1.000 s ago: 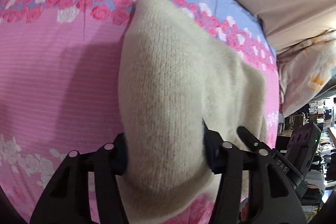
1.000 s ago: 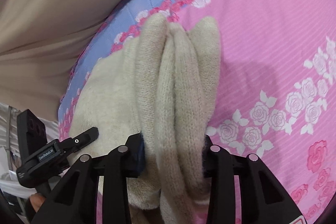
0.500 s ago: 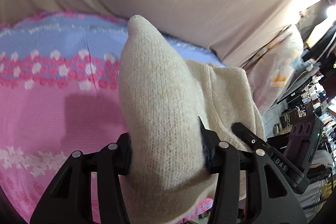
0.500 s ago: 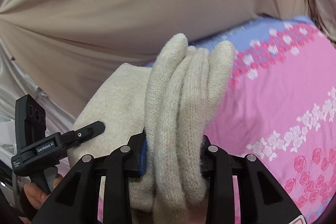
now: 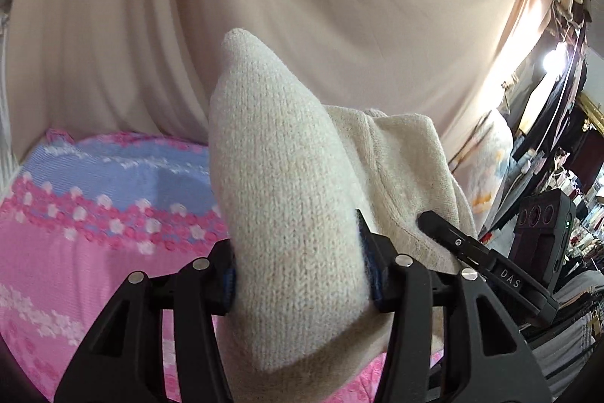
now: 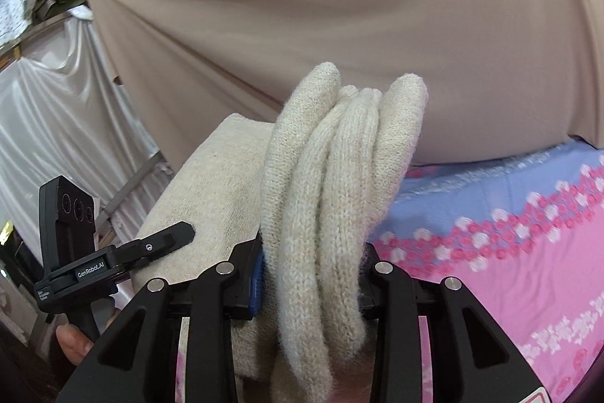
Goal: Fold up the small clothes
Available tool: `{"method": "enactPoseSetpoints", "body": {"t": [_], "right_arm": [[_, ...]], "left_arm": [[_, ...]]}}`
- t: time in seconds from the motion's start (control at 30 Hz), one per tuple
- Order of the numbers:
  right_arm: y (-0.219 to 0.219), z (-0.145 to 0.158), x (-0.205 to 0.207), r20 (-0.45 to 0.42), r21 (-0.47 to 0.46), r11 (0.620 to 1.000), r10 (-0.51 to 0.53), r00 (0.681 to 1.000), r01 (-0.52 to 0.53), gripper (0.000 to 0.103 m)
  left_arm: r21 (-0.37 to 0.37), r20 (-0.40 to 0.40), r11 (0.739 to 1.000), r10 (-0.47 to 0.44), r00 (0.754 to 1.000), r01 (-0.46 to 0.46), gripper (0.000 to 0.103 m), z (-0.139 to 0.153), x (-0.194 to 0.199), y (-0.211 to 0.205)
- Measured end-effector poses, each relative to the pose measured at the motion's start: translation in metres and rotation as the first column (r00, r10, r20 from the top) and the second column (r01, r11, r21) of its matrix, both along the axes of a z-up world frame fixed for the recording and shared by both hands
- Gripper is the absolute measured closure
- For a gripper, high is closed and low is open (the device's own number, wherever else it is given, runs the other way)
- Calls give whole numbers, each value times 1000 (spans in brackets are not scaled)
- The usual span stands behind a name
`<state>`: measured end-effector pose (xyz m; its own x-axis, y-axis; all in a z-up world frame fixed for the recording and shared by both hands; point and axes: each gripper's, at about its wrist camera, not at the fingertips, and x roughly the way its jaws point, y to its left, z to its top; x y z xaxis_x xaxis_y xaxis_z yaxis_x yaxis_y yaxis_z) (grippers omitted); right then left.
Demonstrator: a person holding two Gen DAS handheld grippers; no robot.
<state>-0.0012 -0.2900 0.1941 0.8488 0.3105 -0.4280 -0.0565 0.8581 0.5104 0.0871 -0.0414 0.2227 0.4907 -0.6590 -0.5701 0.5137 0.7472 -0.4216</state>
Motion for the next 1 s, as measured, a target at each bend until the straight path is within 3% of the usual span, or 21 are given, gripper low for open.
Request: {"method": "enactPoseSetpoints", "body": {"t": [0.1, 0.17, 0.23, 0.3, 0.33, 0.37, 0.4, 0.43, 0.47, 0.53, 0.6, 0.7, 0.77, 0.87, 0.93, 1.0], "right_arm": [[30, -10, 25, -9, -6, 999, 33, 999, -33, 68], [45, -30, 41, -35, -7, 999, 48, 998, -48, 62], [57, -75, 67, -107, 0, 998, 55, 993, -55, 50], [62, -148, 89, -230, -17, 1000, -2, 973, -2, 50], [61, -179, 93, -296, -27, 999, -38, 954, 32, 50], [61, -214, 94, -393, -68, 994, -104, 914, 84, 50], [61, -239, 86, -464, -77, 990, -139, 875, 117, 59], [62, -250, 76, -481, -37, 991, -128, 867, 126, 76], [66, -252, 63, -474, 1, 992, -108, 874, 123, 79], [82, -239, 47, -434, -22, 996, -84, 897, 82, 80], [107, -220, 49, -402, -72, 997, -35, 915, 7, 80], [131, -217, 71, -398, -109, 992, 10, 917, -58, 80], [138, -240, 89, -452, -130, 989, 6, 892, -73, 80], [127, -302, 102, -594, -209, 976, -73, 801, -66, 78], [109, -313, 92, -597, -96, 995, -51, 800, -9, 79], [106, -301, 87, -599, -72, 997, -59, 798, 19, 77]], "left_arm": [[-3, 7, 1000, 28, 1000, -28, 52, -1, 12, 32], [22, -9, 998, 55, 998, -54, 49, -16, 26, 50], [84, -23, 992, 96, 995, -94, 35, -49, 44, 62], [185, -50, 973, 147, 988, -135, 20, -109, 67, 70], [221, -64, 964, 165, 984, -148, 20, -137, 76, 76], [265, -81, 951, 187, 979, -160, 21, -172, 83, 83], [314, -105, 932, 223, 969, -181, 31, -197, 86, 92], [384, -161, 904, 266, 950, -188, 40, -225, 86, 102], [392, -209, 903, 273, 939, -175, 40, -239, 83, 113], [321, -254, 931, 263, 931, -176, 40, -249, 70, 131], [305, -243, 940, 230, 943, -151, 39, -247, 60, 133], [320, -217, 942, 178, 960, -102, 34, -243, 54, 118], [338, -210, 938, 159, 965, -81, 31, -249, 52, 110], [375, -220, 926, 122, 968, -31, 26, -267, 48, 93], [458, -231, 889, 129, 964, -9, 26, -290, 49, 85], [510, -257, 860, 152, 954, 1, 27, -312, 51, 87]]}}
